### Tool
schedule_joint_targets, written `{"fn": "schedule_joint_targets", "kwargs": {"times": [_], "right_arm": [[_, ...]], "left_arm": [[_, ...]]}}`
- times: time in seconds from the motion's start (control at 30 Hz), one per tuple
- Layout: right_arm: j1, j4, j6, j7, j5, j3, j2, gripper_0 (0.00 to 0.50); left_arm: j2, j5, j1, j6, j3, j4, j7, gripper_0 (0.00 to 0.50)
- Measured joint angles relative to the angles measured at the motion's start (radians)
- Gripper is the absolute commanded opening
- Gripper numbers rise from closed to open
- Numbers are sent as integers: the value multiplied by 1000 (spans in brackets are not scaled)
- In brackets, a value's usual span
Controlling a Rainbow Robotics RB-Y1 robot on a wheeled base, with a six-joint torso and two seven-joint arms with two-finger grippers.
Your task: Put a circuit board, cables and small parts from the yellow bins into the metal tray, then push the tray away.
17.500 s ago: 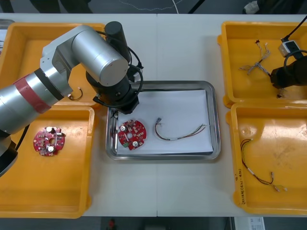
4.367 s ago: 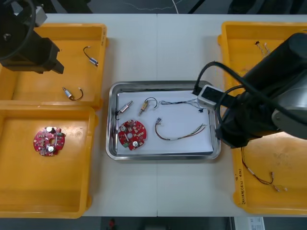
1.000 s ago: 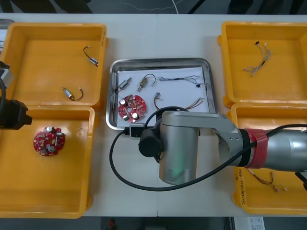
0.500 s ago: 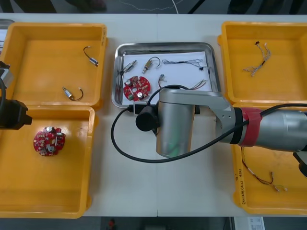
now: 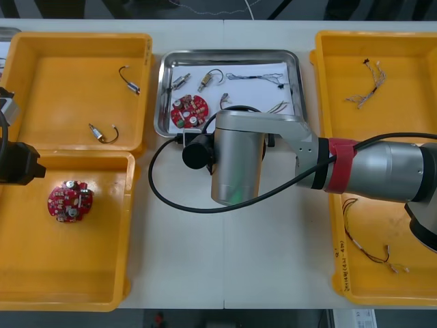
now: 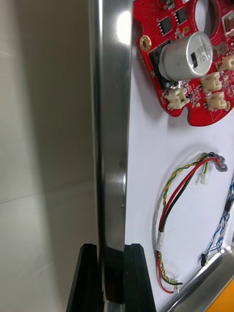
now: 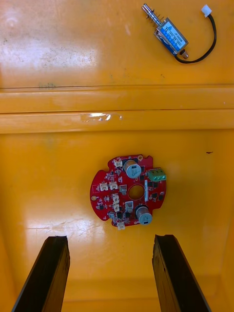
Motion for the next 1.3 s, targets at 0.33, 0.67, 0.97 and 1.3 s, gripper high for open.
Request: {"fn": "schedule_joint_targets", "kwargs": {"times": [0.33,0.67,0.97,1.3], "right_arm": [[-53,90,-72,0,-36,0,0,0],[-81,202,-216,0,-48,0,1,0],[-88,273,-297,0,-48,0,2,0],[-92,356,-354,3,-48,0,32,472]], "left_arm": [[0,0,0,0,0,0,0,500],[0,0,0,0,0,0,0,500],[0,0,0,0,0,0,0,500],[0,0,0,0,0,0,0,500]]}}
